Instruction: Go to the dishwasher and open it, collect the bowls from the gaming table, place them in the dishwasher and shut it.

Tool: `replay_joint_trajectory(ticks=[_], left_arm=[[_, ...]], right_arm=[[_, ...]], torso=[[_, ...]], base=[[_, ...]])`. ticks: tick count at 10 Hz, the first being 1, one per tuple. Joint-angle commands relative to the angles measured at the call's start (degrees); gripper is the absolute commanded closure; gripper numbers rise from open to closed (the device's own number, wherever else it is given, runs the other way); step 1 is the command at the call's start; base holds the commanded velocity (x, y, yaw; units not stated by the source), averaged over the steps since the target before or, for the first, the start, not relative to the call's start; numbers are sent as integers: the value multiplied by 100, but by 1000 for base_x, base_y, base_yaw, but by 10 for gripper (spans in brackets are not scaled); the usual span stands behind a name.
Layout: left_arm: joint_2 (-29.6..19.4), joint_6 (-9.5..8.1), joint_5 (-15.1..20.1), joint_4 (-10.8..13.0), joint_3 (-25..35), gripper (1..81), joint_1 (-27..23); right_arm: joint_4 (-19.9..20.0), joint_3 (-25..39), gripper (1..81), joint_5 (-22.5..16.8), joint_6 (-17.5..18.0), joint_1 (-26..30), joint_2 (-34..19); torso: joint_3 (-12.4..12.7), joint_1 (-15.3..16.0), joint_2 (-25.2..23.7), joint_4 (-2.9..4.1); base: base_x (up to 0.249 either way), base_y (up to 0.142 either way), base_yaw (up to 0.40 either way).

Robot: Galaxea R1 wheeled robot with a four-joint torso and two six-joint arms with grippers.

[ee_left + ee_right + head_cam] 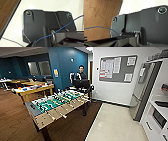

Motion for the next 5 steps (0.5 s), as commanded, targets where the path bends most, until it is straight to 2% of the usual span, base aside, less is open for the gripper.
replay_joint_trajectory(ticks=[1, 3, 5], left_arm=[[-239, 1, 257, 32, 431, 10, -183], [-415, 1, 256, 41, 758, 10, -183], [-424, 1, 248, 41, 767, 10, -183]], right_arm=[[-201, 628, 10, -148, -24, 230, -356], [-236, 999, 10, -148, -24, 238, -560], [-306, 1043, 10, -148, -24, 256, -543]], torso=[[0, 0, 0, 0], [0, -2, 0, 0], [0, -2, 0, 0]], base=[[0, 0, 340], [0, 0, 340], [0, 0, 340]])
